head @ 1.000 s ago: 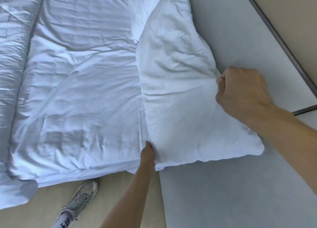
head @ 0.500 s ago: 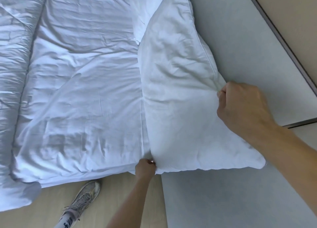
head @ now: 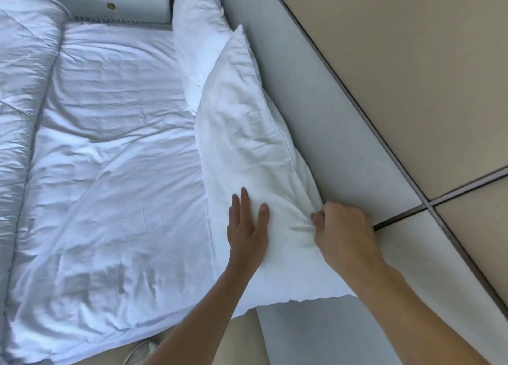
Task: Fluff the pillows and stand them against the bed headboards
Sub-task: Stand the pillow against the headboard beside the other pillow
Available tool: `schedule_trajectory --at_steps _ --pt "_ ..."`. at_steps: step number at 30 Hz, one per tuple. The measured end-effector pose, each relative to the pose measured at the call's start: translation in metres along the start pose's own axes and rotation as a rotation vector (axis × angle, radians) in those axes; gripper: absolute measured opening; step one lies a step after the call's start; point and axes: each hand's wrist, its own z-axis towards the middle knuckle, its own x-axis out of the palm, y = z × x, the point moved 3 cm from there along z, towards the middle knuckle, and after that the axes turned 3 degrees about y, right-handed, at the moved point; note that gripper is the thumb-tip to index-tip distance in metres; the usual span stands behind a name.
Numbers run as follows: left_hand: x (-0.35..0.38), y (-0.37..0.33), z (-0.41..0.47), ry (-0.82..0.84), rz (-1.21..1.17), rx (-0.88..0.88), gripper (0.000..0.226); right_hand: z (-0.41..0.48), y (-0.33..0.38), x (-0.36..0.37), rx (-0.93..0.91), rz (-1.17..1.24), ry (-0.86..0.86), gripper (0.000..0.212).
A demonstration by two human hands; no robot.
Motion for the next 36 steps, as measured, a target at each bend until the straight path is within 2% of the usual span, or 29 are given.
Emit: schedule_trajectory --at_steps 3,4,8,10,13,14,19,22,25,28,32,34,36 --pt "0.004 0.003 -0.002 0.057 0.120 -0.062 0.070 -0.012 0.000 -0.015 -0.059 0.154 -0.279 0.025" --pt "0.004 0.004 -0.003 0.064 0.126 -0.074 0.070 -0.020 -0.002 -0.017 -0.063 0.156 -0.308 0.025" --pt "0.000 -0.002 -0.007 0.041 0.057 -0.067 0.079 -0.051 -0.017 -0.002 0.045 -0.071 -0.017 0.029" --pt "-0.001 -0.013 -0.007 0.040 0.044 -0.081 0.079 -0.061 -0.023 -0.005 0.037 -0.042 -0.031 0.027" --pt "-0.003 -0.037 0.002 0.045 0.060 -0.108 0.072 -0.073 -0.033 -0.021 0.037 0.125 -0.199 0.029" --pt "-0.005 -0.046 0.009 0.040 0.067 -0.100 0.071 -0.077 -0.035 -0.027 0.039 0.125 -0.196 0.028" --pt "-0.016 -0.084 0.068 0.082 0.268 0.030 0.068 -0.086 -0.035 -0.025 0.079 0.004 0.124 0.020" --pt "-0.031 -0.112 0.113 0.095 0.635 0.306 0.059 -0.081 -0.034 -0.033 0.164 0.025 0.122 0.018" --pt "-0.060 -0.151 0.174 0.114 1.106 0.635 0.070 -0.075 -0.025 -0.038 0.232 0.046 0.090 0.022" --pt "-0.078 -0.185 0.229 0.264 1.490 0.910 0.050 -0.043 0.004 -0.031 0.228 0.113 0.025 0.023" --pt "-0.078 -0.220 0.269 0.347 1.643 1.283 0.031 0.029 0.046 -0.008 0.288 0.136 0.024 0.026" --pt "-0.077 -0.234 0.280 0.344 1.637 1.462 0.030 0.056 0.056 -0.005 0.329 0.089 0.070 0.016" --pt "-0.081 -0.242 0.290 0.284 1.571 1.585 0.032 0.065 0.055 -0.009 0.393 0.072 0.015 0.007"
